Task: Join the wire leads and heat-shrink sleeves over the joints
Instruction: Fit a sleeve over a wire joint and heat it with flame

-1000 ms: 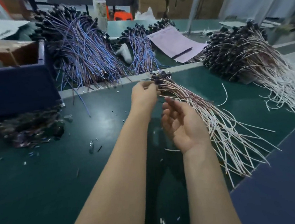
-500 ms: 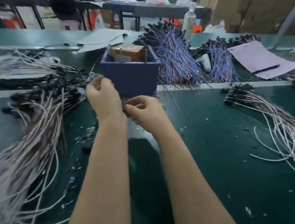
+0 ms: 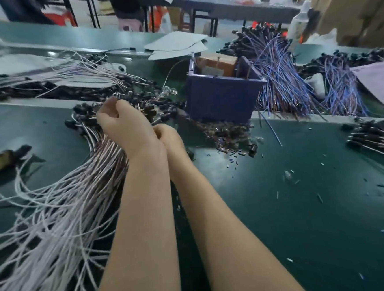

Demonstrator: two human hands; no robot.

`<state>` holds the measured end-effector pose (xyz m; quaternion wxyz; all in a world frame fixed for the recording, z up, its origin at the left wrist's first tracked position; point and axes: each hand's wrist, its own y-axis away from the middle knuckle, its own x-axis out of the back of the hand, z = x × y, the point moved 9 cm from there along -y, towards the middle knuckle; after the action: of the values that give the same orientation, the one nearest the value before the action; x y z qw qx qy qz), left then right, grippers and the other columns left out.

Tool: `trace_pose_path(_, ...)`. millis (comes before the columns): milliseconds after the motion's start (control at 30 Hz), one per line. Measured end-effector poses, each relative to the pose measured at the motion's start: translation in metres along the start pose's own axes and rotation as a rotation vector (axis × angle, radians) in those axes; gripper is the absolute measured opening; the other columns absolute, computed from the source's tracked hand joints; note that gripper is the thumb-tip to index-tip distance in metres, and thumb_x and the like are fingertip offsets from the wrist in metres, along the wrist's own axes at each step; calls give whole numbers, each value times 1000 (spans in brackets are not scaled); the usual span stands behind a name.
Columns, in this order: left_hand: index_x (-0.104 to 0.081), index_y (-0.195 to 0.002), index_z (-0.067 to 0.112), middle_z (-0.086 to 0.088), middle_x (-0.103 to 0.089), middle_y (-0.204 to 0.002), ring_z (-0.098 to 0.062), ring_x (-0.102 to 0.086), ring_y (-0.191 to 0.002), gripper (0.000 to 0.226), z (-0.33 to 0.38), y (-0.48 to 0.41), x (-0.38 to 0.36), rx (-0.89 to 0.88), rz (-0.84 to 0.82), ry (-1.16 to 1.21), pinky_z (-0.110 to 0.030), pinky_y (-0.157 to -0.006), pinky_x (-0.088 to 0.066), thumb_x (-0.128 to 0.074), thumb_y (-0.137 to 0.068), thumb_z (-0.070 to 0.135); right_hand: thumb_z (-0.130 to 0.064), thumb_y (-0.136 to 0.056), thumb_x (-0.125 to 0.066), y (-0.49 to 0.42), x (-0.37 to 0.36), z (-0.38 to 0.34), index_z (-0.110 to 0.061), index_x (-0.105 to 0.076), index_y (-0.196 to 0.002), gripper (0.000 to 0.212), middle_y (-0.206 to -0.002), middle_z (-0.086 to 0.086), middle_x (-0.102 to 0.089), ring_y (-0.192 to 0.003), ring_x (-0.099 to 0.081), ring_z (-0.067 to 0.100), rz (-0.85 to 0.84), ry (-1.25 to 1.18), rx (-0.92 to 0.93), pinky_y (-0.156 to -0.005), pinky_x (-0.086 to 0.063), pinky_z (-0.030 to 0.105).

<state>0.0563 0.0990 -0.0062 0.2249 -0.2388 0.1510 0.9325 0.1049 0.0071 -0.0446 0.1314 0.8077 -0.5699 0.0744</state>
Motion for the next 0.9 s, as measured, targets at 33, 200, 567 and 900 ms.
trace_pose_path(33, -47, -91, 19, -3, -54, -99, -14, -53, -83, 19, -3, 2, -3, 21, -21, 30, -29, -80, -47, -39, -91, 2, -9, -88, -60, 3, 2, 0, -11, -69, -91, 10, -81, 0, -65, -63, -48, 8, -3, -73, -36, -43, -37, 14)
trace_pose_path(200, -46, -86, 19, 1, -56, -76, -6, -48, -54, 13, -1, 23, -32, -3, -255, 22, -20, -51, -38, -43, -93, 8, 6, -92, -50, 9, 29, 4, 14, -58, -111, 21, -74, 21, -65, -52, -50, 13, -126, -390, -90, -49, -41, 20)
trace_pose_path(567, -63, -86, 9, -2, -72, -68, -5, -54, -40, 54, -56, 136, -102, 90, -1389, -1000, -11, -38, -37, -34, -98, 52, -7, -89, -60, 53, 179, -10, -9, -57, -82, 8, -69, 3, -70, -64, -66, 15, 264, -824, 276, -66, -57, 27)
trace_pose_path(900, -58, -84, 11, 4, -59, -61, -2, -41, -45, 26, -68, 112, -127, 132, -946, -225, -17, -50, -36, -38, -102, 9, -24, -94, -58, 70, 198, 30, -9, -59, -69, 29, -51, 1, -64, -44, -58, 9, 378, -473, -62, -45, -48, 15)
